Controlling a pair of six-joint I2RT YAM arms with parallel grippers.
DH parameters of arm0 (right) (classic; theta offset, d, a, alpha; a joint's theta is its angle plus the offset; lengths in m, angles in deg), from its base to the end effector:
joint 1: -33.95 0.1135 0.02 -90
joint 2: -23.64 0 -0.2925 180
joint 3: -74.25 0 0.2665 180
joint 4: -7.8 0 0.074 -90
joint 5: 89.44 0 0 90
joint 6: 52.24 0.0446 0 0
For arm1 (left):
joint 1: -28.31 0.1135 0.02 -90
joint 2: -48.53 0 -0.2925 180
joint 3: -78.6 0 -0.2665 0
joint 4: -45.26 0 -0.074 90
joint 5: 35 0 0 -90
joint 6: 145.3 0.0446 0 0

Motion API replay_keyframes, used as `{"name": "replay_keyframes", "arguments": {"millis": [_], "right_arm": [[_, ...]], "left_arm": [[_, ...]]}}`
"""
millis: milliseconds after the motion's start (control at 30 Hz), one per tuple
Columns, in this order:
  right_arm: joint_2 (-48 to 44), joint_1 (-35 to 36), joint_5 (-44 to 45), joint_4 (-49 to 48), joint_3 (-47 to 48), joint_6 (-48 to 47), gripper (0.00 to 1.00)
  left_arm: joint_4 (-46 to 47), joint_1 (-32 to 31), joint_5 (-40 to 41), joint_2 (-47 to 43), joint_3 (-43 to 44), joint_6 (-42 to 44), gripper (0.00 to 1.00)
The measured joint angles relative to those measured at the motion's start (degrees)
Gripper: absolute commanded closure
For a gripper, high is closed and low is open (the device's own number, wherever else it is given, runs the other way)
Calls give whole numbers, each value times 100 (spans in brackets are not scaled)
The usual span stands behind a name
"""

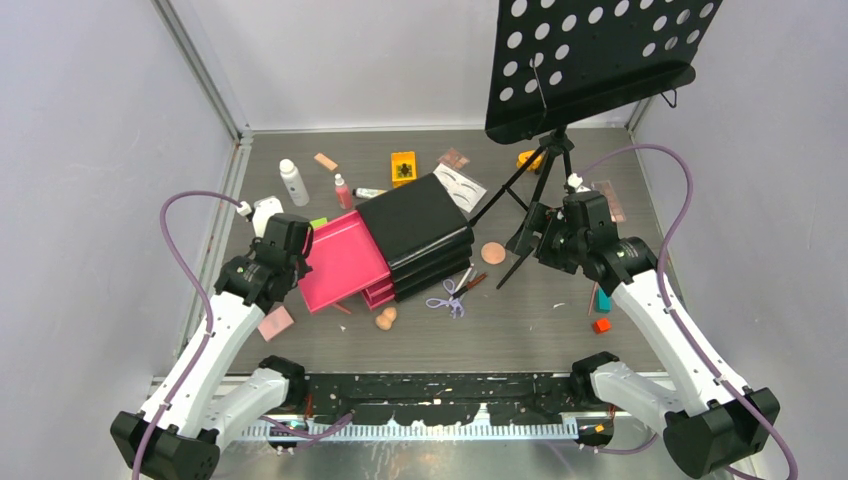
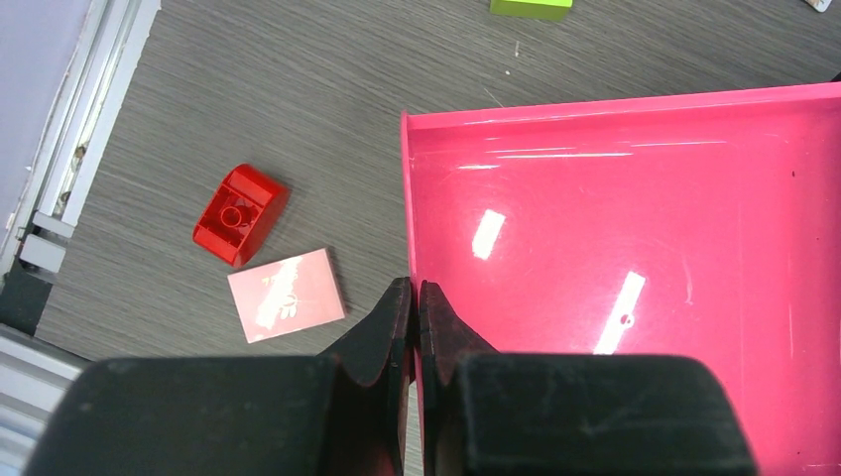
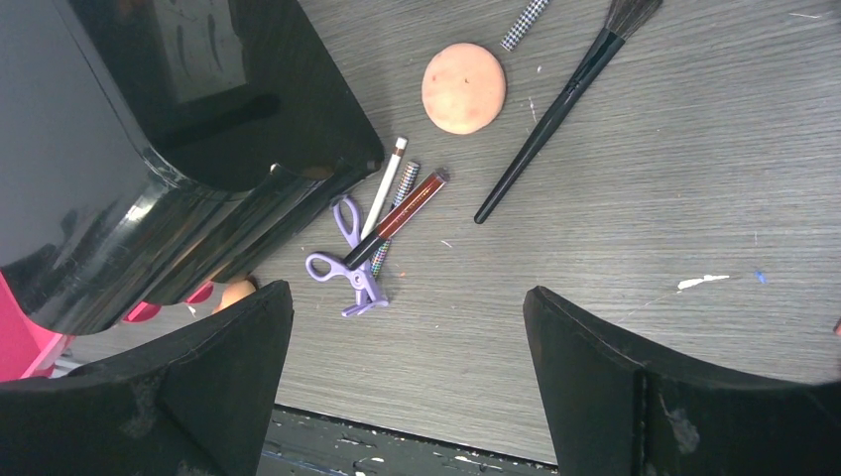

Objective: Organize the makeup
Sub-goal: Open the drawer in the storage box.

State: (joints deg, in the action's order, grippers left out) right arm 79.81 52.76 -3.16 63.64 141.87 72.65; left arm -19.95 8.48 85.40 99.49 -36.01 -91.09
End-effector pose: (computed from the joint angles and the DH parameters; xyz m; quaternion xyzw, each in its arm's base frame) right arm 0.1913 0.0682 0.3265 0.1164 0.9140 0.2017 0.3321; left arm 0.1628 -0.0347 0.3200 -0.2133 0.8880 0.0674 0.4017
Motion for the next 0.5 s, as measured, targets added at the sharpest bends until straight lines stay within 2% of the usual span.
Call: {"name": "replay_keyframes", "arguments": {"millis": [500], "right_arm": [[13, 0, -4, -7, -9, 0, 10]], "left_arm": [[-210, -4, 168, -48, 63, 0, 100]]}}
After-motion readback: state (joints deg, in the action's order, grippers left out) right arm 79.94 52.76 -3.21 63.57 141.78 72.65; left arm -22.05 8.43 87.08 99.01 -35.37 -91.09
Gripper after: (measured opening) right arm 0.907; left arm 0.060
